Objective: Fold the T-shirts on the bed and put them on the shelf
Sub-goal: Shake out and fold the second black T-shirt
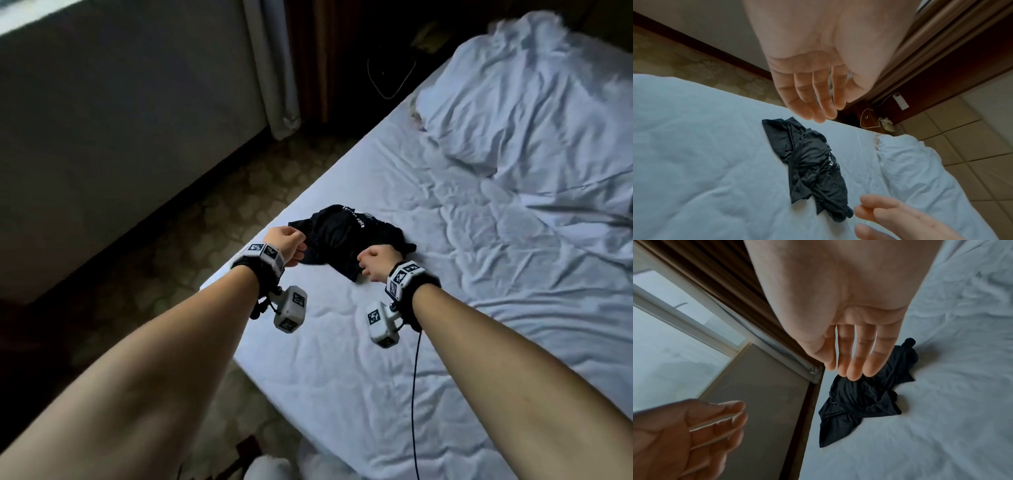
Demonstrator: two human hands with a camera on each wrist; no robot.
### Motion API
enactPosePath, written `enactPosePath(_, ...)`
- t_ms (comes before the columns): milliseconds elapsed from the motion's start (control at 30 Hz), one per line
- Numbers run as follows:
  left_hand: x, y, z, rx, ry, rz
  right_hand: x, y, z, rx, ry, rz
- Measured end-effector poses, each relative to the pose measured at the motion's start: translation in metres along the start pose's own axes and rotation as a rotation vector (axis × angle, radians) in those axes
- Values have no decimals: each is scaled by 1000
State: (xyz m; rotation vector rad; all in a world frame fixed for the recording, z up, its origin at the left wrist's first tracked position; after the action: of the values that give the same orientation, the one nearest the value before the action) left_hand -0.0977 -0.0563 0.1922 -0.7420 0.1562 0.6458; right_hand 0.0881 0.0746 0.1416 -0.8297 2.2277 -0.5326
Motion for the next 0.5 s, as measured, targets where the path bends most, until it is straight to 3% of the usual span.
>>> enactPosePath(333, 51, 156, -43, -131, 188, -174, 27, 139, 46, 159, -118, 16)
enactPosePath(500, 87, 233, -85, -262, 231, -264, 41, 166, 39, 176, -154, 9)
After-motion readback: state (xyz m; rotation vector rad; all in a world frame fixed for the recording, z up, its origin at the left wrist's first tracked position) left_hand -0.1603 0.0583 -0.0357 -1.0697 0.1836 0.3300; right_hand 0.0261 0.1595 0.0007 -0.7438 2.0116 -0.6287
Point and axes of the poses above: each hand's wrist, its own y-axis towards the middle knuckle, its own x-axis out of the palm, z = x × y, the point moved 9 cm from there along y, towards the middle knuckle
